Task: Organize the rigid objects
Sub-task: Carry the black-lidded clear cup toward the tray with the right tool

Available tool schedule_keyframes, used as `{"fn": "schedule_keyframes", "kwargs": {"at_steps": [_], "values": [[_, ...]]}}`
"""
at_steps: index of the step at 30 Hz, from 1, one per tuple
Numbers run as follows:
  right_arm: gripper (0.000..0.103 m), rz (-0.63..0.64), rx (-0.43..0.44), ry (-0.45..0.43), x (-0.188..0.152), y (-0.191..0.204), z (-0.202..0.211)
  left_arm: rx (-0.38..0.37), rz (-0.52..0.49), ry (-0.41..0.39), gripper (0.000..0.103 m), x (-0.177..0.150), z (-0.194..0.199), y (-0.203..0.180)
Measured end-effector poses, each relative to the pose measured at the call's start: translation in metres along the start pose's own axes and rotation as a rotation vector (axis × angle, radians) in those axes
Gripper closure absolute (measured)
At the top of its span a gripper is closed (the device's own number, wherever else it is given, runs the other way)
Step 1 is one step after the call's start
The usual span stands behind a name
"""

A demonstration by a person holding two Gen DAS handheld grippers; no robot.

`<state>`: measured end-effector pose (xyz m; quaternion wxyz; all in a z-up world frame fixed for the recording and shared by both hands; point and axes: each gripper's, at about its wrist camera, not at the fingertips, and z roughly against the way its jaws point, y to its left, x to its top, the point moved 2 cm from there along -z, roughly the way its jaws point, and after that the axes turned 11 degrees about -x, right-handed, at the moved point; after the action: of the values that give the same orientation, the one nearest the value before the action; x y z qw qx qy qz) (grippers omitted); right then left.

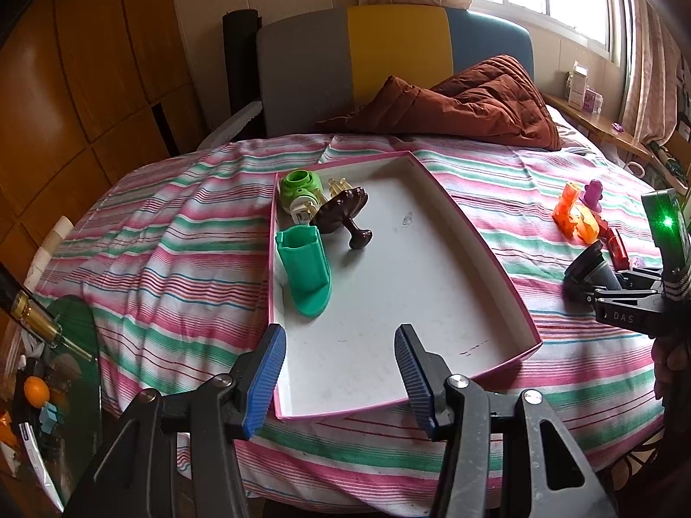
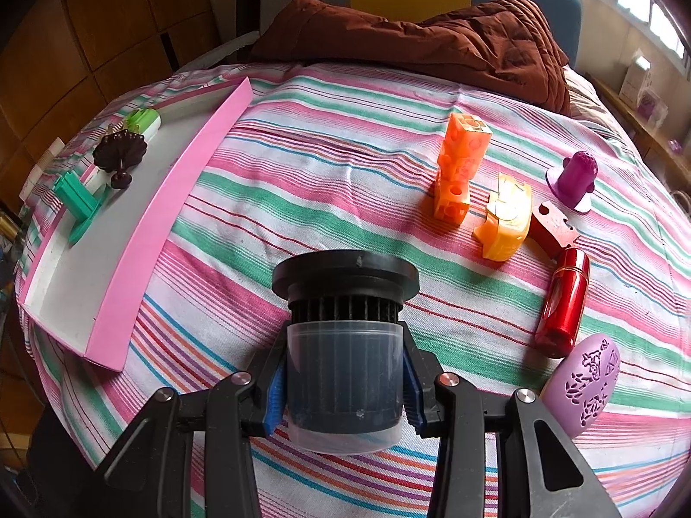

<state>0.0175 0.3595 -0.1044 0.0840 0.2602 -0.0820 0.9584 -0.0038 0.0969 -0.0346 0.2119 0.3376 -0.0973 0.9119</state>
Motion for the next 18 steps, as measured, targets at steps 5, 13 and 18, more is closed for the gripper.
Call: {"fn": "schedule_keyframes", "kwargs": {"at_steps": [5, 13, 18], "values": [[0.059, 0.000, -0.005, -0.010, -0.001, 0.000, 0.000, 0.012, -0.003, -0.005, 0.050, 0.000, 0.002, 0.002], [0.059, -0.023, -0.009, -0.017, -0.002, -0.001, 0.000, 0.023, -0.004, -0.020, 0.050, -0.001, 0.008, 0.006], [0.060, -0.035, -0.030, -0.021, -0.003, 0.000, 0.001, 0.031, -0.002, -0.032, 0.050, -0.003, 0.013, 0.010]]}}
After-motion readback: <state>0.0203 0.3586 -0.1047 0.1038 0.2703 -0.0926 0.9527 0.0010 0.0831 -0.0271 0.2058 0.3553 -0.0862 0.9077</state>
